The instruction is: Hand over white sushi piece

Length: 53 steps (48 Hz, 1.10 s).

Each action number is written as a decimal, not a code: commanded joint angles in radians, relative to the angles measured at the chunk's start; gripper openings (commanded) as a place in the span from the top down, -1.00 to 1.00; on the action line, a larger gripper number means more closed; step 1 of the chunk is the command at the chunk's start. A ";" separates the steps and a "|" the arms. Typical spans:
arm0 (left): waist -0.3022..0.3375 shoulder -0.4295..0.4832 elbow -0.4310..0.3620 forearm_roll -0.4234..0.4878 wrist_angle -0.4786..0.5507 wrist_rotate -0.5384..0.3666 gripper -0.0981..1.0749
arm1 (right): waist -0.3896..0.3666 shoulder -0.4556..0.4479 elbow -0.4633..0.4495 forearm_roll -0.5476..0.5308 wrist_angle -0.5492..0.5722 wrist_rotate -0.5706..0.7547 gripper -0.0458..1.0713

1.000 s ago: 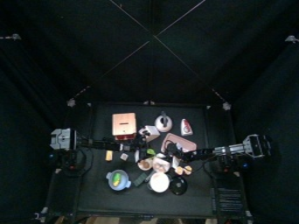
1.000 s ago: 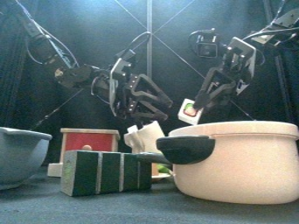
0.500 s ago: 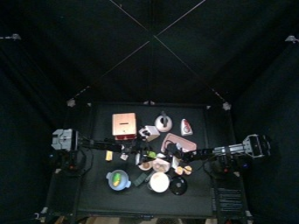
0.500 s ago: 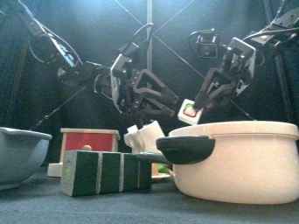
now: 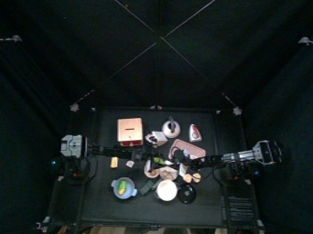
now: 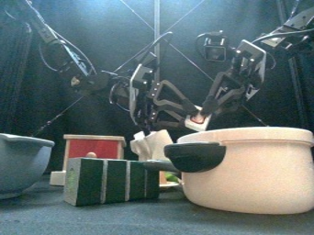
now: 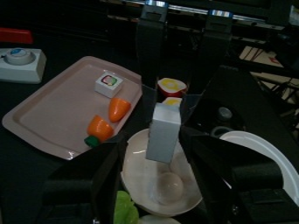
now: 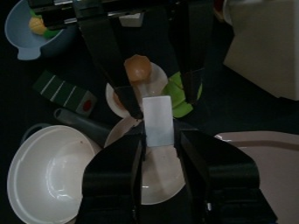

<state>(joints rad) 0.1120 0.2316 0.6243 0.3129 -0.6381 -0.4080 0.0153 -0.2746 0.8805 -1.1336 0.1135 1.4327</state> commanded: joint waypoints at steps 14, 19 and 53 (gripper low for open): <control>-0.002 -0.017 -0.020 0.006 -0.009 0.005 -0.34 | 0.002 -0.012 -0.015 0.005 -0.003 -0.002 -0.06; -0.002 -0.018 -0.020 0.009 -0.009 0.005 -0.16 | 0.002 -0.011 -0.017 0.012 -0.003 0.000 -0.07; 0.000 -0.021 -0.014 0.014 -0.008 0.006 0.07 | 0.002 -0.008 -0.012 0.069 -0.002 -0.002 -0.52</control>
<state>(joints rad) 0.1089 0.2316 0.6243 0.3267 -0.6366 -0.4050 0.0169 -0.2715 0.8805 -1.0646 0.1135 1.4343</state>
